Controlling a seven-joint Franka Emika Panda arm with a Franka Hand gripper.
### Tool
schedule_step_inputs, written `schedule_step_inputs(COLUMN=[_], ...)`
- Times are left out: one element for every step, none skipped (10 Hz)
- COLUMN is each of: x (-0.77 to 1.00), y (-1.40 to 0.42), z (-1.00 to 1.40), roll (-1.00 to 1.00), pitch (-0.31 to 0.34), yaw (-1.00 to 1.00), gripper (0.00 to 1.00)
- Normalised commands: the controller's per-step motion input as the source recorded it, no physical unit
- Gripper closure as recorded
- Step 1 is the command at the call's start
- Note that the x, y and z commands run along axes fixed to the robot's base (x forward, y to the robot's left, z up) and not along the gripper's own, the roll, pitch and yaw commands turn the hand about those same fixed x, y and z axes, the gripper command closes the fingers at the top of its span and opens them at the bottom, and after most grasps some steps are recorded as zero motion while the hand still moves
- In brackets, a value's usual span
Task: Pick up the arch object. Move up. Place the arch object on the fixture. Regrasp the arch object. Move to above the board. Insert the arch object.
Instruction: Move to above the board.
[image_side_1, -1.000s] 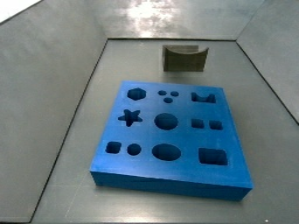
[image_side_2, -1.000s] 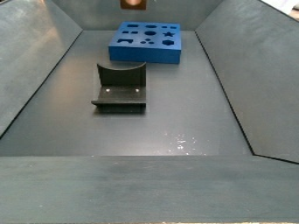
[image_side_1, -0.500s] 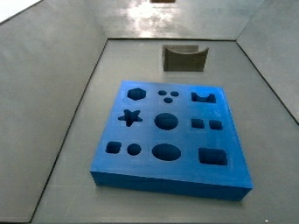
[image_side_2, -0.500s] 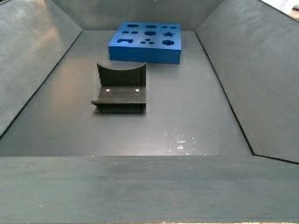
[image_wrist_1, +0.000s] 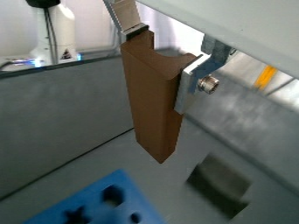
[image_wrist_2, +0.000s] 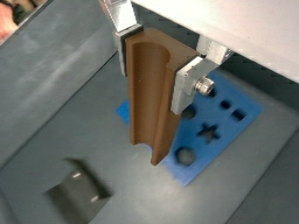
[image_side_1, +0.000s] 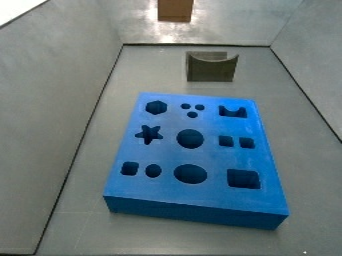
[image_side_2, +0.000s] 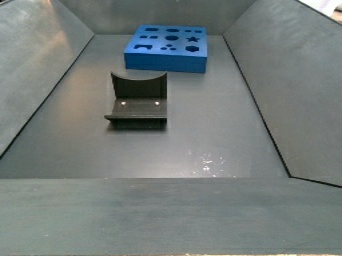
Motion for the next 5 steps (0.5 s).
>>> schedule_step_inputs(x=[-0.08, -0.07, -0.06, -0.05, -0.05], y=[0.02, 0.03, 0.03, 0.03, 0.02], z=[0.01, 0.01, 0.00, 0.00, 0.00], roll=[-1.00, -0.91, -0.68, -0.47, -0.28], pitch=[0.038, 0.021, 0.002, -0.016, -0.026], yaw=[-0.07, -0.05, -0.03, -0.02, -0.01], gripper=[1.00, 1.00, 1.00, 1.00, 1.00])
